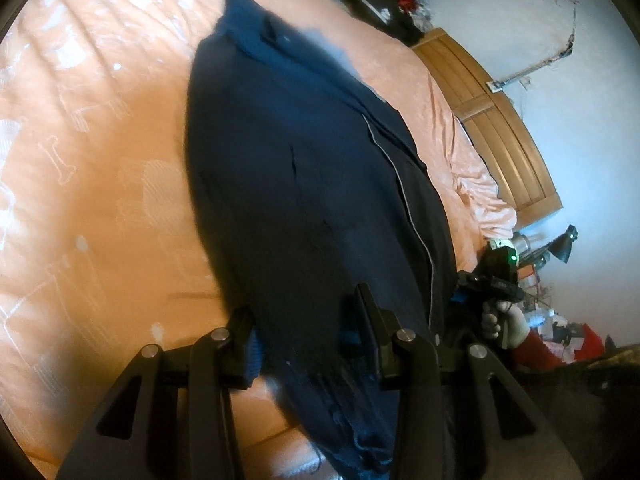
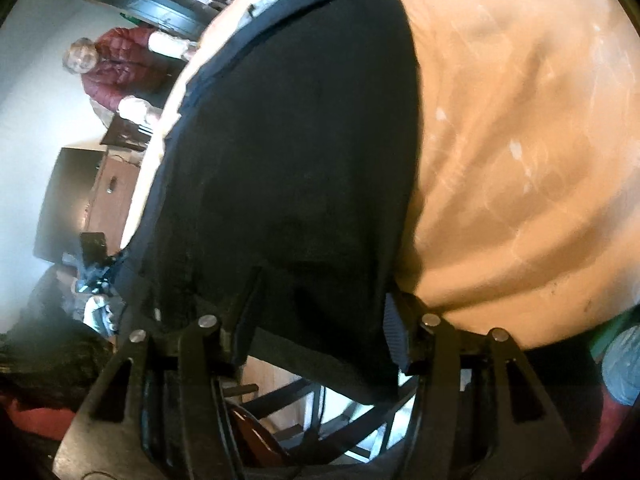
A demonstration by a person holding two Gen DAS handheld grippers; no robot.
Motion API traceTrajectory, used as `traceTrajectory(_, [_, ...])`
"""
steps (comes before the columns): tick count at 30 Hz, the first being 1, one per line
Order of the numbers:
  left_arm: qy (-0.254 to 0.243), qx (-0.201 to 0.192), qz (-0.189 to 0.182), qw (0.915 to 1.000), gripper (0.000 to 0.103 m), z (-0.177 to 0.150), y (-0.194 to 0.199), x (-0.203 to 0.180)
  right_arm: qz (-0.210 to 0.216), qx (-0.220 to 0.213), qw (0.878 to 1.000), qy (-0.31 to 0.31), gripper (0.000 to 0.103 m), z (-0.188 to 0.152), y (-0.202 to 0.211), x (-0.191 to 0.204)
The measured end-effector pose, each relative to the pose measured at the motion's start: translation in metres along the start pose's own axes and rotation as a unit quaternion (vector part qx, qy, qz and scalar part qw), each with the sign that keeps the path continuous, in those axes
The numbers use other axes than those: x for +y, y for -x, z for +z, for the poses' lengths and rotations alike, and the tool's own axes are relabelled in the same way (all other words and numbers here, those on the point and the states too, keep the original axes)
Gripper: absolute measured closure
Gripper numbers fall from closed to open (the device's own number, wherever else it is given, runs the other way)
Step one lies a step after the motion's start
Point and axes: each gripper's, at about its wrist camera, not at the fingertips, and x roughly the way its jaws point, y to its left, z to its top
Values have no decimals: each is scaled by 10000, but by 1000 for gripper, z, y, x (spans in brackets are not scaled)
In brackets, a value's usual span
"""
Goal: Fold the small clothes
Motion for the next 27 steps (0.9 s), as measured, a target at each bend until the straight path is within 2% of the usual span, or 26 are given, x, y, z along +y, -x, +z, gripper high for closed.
traceTrajectory(2, [12,-8,-26,10000,64,1,1,3,-116,16,9999,62,50,-3,-2,1])
traceTrajectory(11, [26,10,-46,10000,64,6,-6,-1,-69,127,9999,78,50,-7,-7,-1])
traceTrajectory(16, [158,-133,-22,9998,66,3,-5,7,-75,247,9996,98,49,-12,-11,0])
traceTrajectory(22, [168,-140,55,9997,68,2,-5,1,317,104,9994,35,50,-19,-1,8])
traceTrajectory(25, [181,-143,77,9997,70,2,-7,1,282,132,9995,-21,50,-18,-5,7])
traceTrajectory(27, [163,-144,100,9997,82,2,-7,0,211,181,9996,-73,52,-16,-9,4])
